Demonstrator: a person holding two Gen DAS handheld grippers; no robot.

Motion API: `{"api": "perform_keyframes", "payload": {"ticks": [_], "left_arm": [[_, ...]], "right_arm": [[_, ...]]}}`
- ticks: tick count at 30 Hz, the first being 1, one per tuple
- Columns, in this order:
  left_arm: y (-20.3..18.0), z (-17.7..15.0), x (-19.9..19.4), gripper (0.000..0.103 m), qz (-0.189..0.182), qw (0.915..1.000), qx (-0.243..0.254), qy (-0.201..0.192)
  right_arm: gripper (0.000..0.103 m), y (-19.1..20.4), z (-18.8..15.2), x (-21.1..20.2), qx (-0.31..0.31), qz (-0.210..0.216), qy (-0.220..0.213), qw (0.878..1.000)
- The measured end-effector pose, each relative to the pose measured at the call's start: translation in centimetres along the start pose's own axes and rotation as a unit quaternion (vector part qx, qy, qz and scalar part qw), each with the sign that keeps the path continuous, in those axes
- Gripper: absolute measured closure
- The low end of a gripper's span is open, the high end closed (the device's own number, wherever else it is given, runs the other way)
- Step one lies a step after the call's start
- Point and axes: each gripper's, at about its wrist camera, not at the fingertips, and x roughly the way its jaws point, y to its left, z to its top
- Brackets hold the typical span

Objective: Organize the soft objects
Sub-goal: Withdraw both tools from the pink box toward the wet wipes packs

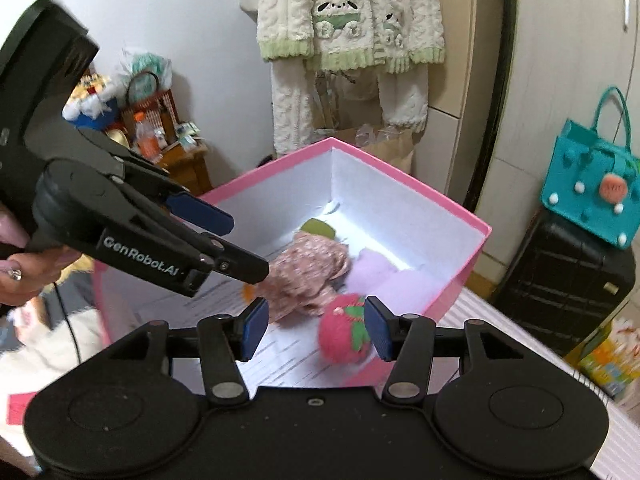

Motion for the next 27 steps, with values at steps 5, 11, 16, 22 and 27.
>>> {"api": "perform_keyframes", "payload": {"ticks": [5, 11, 16, 22, 27], "left_arm": [[-1.5, -0.7, -3.1, 0.041, 0.002, 0.9994, 0.031, -0.015], [-3.1, -1.7, -6.8, 0.036, 0.010, 0.9974, 0.062, -0.036], [-4.2, -2.8, -9.3, 0.034, 0.010, 0.9965, 0.074, -0.038], [-5.7, -4.5, -11.9, 0.030, 0.010, 0.9943, 0.094, -0.049], [-6.7, -6.0, -13.3, 0.022, 0.012, 0.9921, 0.110, -0.058]], "right_arm": [[0.045, 0.3, -1.0, -2.7, 0.017, 0.015, -0.017, 1.000], [0.045, 1.1, -2.0, -6.0, 0.022, 0.030, -0.030, 0.999], [0.045, 2.4, -2.5, -8.0, 0.018, 0.034, -0.032, 0.999], [0.044, 3.7, -3.7, -11.1, 0.008, 0.034, -0.050, 0.998], [0.042, 4.7, -5.3, -13.7, 0.004, 0.036, -0.061, 0.997]]}}
